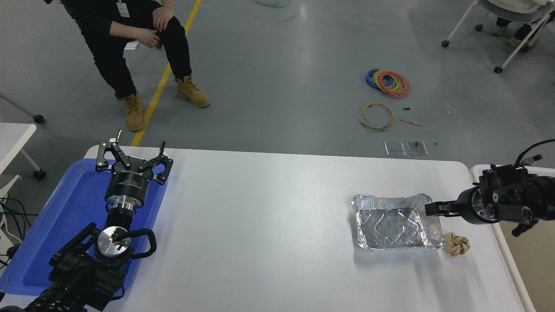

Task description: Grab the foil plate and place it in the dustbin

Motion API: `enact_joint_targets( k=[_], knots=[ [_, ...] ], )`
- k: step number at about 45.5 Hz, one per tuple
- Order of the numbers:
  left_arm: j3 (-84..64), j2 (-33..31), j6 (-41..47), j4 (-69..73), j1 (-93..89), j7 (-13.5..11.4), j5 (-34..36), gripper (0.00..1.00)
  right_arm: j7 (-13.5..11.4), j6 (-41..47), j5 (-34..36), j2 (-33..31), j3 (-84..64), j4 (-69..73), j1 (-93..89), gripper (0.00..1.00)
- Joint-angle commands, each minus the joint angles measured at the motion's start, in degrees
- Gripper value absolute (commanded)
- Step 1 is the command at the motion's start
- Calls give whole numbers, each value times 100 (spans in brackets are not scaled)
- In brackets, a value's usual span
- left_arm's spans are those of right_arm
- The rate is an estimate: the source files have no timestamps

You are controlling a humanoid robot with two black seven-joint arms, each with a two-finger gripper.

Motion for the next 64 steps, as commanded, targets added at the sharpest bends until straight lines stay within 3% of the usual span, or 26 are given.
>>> enact_joint_targets(
  k=[1,11,20,34,40,48,52,55,64],
  knots=[
    [0,0,0,0,0,7,0,100,71,-288,-64,127,67,-205,-364,90],
    [0,0,0,0,0,-2,0,100,124,-446,-64,154,67,-214,-496,85],
    [0,-9,0,0,0,7,0,100,124,-516,-73,206,67,-231,-558,67],
    [0,0,0,0,0,7,0,100,133,-622,-73,303,67,-293,-654,63],
    [0,-9,0,0,0,-2,0,100,186,-631,-73,303,67,-293,-689,49],
    [0,0,0,0,0,7,0,100,221,-631,-187,338,58,-293,-733,18],
    [0,0,0,0,0,-2,0,100,221,-631,-214,338,40,-293,-742,11],
    [0,0,0,0,0,7,0,100,221,-631,-222,338,14,-293,-742,0],
    [0,-9,0,0,0,-2,0,100,221,-622,-222,338,5,-337,-751,0]
  ],
)
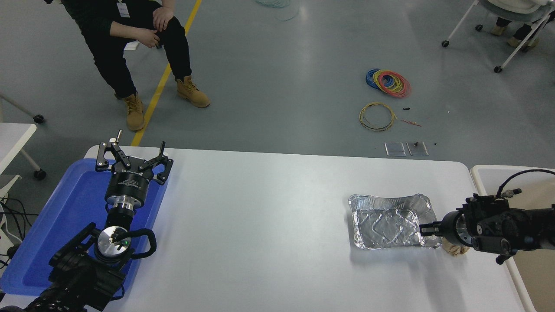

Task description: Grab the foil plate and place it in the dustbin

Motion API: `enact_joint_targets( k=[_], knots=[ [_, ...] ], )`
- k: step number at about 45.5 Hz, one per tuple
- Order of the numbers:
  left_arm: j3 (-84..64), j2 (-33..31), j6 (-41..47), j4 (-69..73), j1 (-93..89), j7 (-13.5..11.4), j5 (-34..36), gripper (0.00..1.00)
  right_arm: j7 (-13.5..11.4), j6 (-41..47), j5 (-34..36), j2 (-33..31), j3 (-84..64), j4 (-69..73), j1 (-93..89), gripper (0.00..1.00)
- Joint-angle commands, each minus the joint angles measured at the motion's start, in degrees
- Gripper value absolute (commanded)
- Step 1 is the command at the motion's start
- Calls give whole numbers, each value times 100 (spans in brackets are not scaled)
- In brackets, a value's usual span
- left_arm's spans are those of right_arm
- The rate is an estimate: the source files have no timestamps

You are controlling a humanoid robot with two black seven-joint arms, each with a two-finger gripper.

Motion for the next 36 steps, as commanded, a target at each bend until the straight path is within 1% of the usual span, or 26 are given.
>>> enact_joint_targets(
  k=[1,23,31,36],
  knots=[
    [0,-9,0,0,0,3,0,100,8,2,-30,8,-21,-60,-20,0],
    [0,-9,0,0,0,3,0,100,17,90,-12,-36,-21,10,129,0],
    [0,-9,0,0,0,3,0,100,122,275,-12,-185,-39,151,427,0],
    [0,0,0,0,0,3,0,100,140,512,-3,-308,-39,300,700,0]
  ],
)
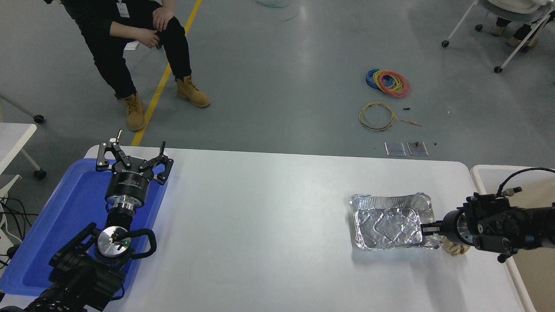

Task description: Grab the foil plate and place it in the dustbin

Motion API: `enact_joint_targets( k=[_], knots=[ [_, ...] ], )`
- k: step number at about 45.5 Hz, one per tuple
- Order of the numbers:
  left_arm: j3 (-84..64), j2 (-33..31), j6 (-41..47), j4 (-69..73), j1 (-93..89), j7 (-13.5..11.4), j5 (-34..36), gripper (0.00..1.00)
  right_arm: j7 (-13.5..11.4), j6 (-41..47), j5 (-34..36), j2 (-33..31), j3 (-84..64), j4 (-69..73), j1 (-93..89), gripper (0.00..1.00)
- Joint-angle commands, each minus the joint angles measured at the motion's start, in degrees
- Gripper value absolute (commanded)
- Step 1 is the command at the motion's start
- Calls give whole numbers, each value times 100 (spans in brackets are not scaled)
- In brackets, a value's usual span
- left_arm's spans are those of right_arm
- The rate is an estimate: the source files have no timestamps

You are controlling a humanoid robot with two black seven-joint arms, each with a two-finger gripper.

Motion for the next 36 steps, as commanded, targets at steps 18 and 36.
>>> enact_joint_targets(
  k=[18,36],
  knots=[
    [0,3,0,0,0,4,0,100,57,1413,19,-766,-25,760,1787,0],
    [0,-6,0,0,0,4,0,100,57,2634,10,-1241,-307,1147,3325,0]
  ],
)
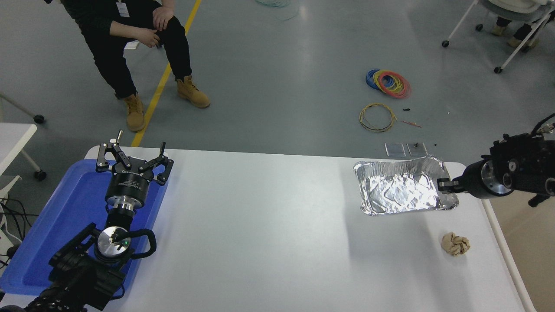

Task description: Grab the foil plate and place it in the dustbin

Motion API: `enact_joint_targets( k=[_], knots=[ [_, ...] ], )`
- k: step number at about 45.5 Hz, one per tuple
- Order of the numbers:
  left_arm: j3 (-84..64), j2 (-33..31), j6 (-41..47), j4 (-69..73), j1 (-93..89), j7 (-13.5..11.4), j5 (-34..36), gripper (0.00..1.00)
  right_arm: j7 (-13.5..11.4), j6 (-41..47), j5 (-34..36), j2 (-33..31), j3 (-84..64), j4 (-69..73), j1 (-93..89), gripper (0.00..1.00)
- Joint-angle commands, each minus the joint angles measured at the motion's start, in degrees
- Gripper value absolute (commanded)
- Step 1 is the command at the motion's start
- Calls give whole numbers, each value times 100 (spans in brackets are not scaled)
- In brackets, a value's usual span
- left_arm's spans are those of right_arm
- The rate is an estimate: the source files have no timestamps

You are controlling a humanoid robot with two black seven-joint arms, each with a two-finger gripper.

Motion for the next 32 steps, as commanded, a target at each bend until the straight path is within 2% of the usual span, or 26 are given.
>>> enact_joint_targets(
  k=[1,14,32],
  knots=[
    [0,1,0,0,0,3,0,100,1,747,-4,-258,-144,175,943,0],
    [0,1,0,0,0,3,0,100,1,1459,-12,-267,-144,184,1717,0],
    [0,1,0,0,0,3,0,100,-8,1723,-12,-241,-144,184,2017,0]
  ],
)
